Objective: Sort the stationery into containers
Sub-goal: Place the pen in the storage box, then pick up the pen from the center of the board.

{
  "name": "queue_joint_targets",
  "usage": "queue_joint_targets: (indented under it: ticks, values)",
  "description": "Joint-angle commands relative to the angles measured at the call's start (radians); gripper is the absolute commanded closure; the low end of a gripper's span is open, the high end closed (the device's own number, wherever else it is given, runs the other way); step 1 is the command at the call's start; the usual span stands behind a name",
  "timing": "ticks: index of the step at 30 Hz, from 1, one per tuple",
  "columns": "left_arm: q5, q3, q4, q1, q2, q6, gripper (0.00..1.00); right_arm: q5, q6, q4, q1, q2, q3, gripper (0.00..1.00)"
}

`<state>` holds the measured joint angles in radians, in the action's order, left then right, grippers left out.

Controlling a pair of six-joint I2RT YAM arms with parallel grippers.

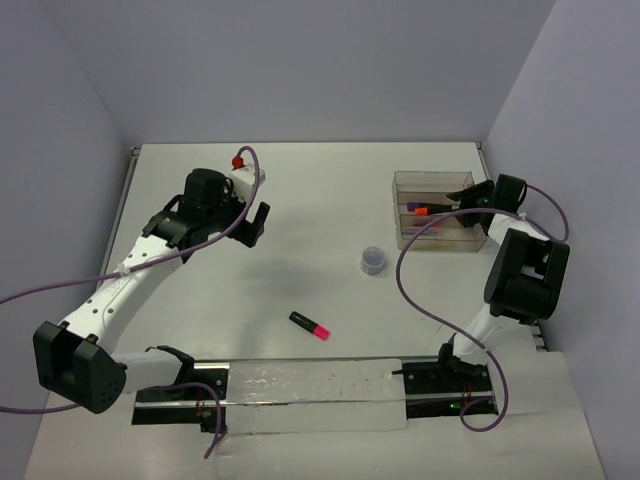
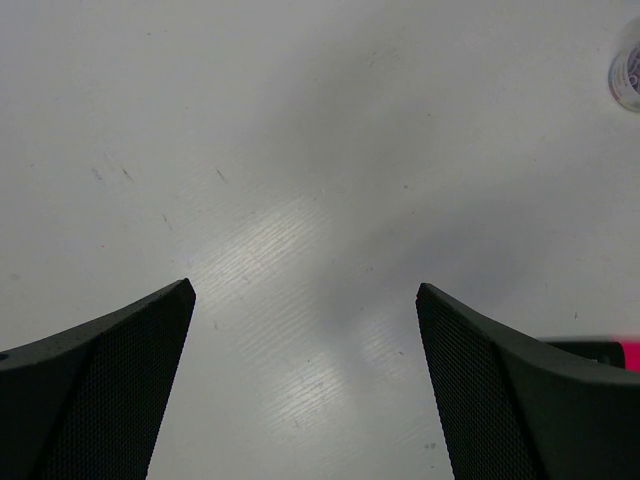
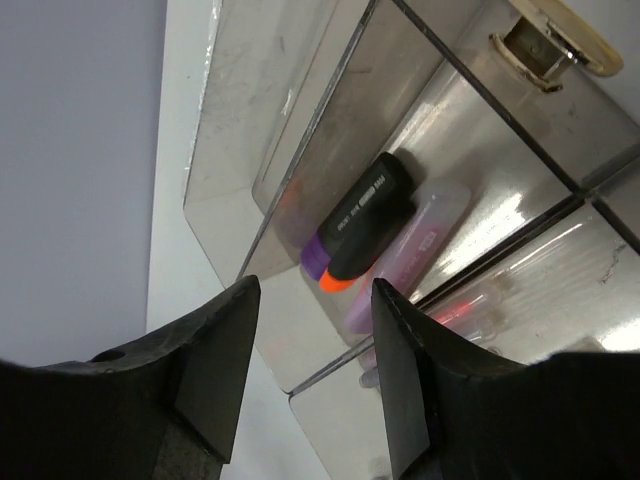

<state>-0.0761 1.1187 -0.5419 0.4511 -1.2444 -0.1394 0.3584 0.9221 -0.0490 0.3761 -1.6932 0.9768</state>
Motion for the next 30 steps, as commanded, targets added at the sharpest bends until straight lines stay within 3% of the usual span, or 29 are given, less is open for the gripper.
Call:
queue_joint_targets:
  ticks: [1,7,9,11,13,16,17,22,26,30]
  values:
    - [-0.012,-0.004,0.018,0.004,0.045,-0.001,0.01,-0.017,-0.026,0.013,0.018,0.011,0.066,0.43]
    - [-0.005,0.015,-0.001,0.004,0.059,0.000,0.01,0.019,-0.043,0.040,-0.006,0.077,0.072,0.42]
    - [0.006,0.026,-0.009,0.004,0.067,-0.008,0.01,-0.039,-0.136,0.074,-0.060,0.135,0.073,0.40]
    - [0.042,0.040,-0.017,0.001,0.077,-0.026,0.01,-0.114,-0.253,0.129,-0.194,0.219,0.089,0.39]
    - [0.054,0.051,-0.023,-0.001,0.087,-0.033,0.01,-0.173,-0.358,0.155,-0.250,0.249,0.091,0.37]
    - [0.071,0.055,-0.026,-0.055,0.121,-0.054,0.01,-0.279,-0.619,0.224,-0.518,0.389,0.101,0.04]
    - [0.071,0.051,-0.022,-0.085,0.131,-0.050,0.01,-0.298,-0.671,0.247,-0.577,0.416,0.107,0.00]
    - [0.058,-0.011,-0.019,-0.254,0.227,-0.022,0.01,-0.230,-0.880,0.506,-0.891,0.428,0.164,0.00]
    - [0.067,-0.085,0.023,-0.363,0.327,-0.028,0.01,-0.387,-0.902,0.572,-1.086,0.445,0.070,0.00]
    - [0.004,-0.105,0.026,-0.452,0.378,-0.008,0.01,-0.392,-0.846,0.600,-1.211,0.365,0.006,0.00]
